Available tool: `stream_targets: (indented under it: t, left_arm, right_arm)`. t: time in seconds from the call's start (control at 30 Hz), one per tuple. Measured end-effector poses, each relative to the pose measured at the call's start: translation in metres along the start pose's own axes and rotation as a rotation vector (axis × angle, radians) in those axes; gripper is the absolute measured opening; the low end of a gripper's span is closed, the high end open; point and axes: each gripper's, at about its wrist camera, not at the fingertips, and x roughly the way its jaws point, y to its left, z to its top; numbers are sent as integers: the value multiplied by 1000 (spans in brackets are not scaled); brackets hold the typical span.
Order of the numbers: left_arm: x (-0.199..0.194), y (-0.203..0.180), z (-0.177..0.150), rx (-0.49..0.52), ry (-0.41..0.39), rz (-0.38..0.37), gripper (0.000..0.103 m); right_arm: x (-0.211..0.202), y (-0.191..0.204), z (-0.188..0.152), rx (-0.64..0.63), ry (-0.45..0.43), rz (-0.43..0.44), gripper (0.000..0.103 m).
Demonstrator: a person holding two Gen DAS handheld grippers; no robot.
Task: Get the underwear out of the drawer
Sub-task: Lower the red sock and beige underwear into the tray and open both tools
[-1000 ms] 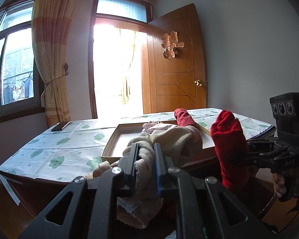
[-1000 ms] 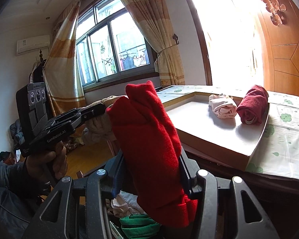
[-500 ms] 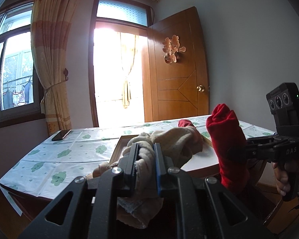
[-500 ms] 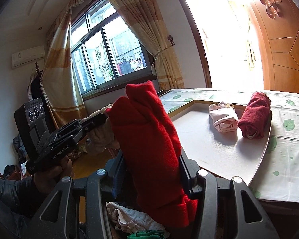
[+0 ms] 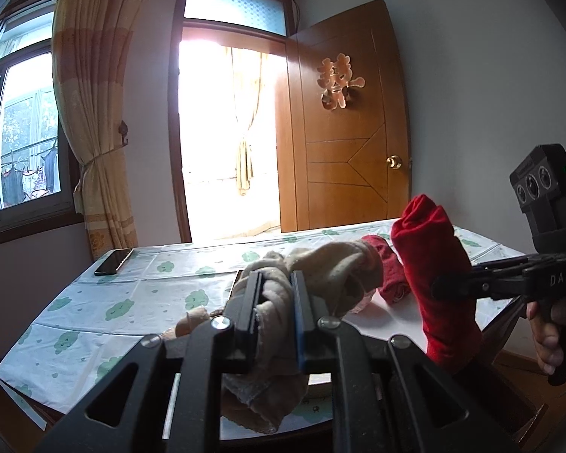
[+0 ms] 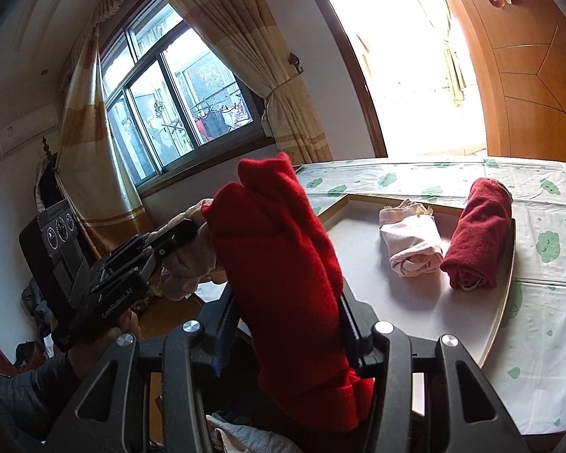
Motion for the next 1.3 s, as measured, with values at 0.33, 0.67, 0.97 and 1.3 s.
stream_targets:
  t: [0.33, 0.67, 0.97, 1.3]
  left_arm:
    - [65, 15, 22, -36, 67, 28, 12]
    - [124, 35, 28, -159, 164, 37, 12]
    - [180, 50, 30, -313, 243, 9, 12]
    - [228, 64, 20, -469, 327, 9, 12]
  right_arm:
    - [43, -24, 40, 91, 53, -18, 50]
    - [86, -52, 60, 180, 120, -60, 50]
    - [125, -75, 86, 257, 155, -118, 50]
    - [164, -112, 89, 399, 185, -155, 51]
